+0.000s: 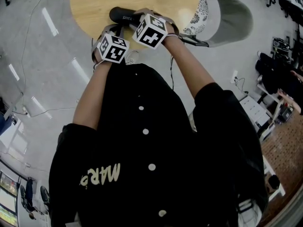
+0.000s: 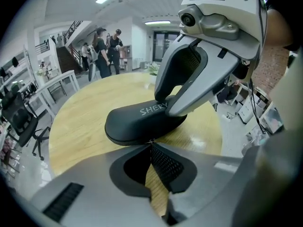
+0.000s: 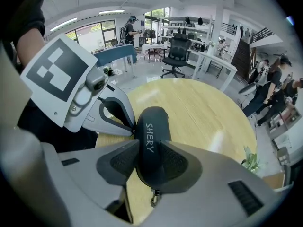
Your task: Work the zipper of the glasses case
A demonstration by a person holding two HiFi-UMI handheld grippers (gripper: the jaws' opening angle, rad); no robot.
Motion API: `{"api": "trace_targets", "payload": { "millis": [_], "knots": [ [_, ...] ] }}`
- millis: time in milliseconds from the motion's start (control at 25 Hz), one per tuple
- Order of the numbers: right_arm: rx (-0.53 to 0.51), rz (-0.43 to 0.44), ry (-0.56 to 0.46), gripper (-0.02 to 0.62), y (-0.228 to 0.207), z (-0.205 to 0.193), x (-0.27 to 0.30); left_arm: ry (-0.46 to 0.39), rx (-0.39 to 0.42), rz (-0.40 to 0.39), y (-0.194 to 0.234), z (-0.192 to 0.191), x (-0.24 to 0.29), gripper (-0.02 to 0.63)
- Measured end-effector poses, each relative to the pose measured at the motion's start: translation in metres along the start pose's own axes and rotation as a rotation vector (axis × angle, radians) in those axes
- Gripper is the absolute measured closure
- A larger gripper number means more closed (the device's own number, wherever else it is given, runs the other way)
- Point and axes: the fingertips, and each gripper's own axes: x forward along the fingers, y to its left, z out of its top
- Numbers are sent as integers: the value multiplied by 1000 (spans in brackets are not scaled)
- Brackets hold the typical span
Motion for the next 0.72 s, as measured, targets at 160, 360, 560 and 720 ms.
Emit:
{"api": "trace_targets", "payload": {
  "millis": [160, 360, 560, 720],
  "knots": [
    [-6, -4, 8, 451, 0, 0, 1, 12, 33, -17, 0, -1, -1, 601],
    [-38, -5, 2, 451, 1, -1, 1, 41, 114, -22, 10, -6, -6, 600],
    [-32, -13, 4, 450, 3, 0, 0, 76, 197, -21, 23, -9, -10, 600],
    [-29, -19, 3, 451, 3, 1, -1, 99, 267, -34, 30, -10, -12, 600]
  ]
}}
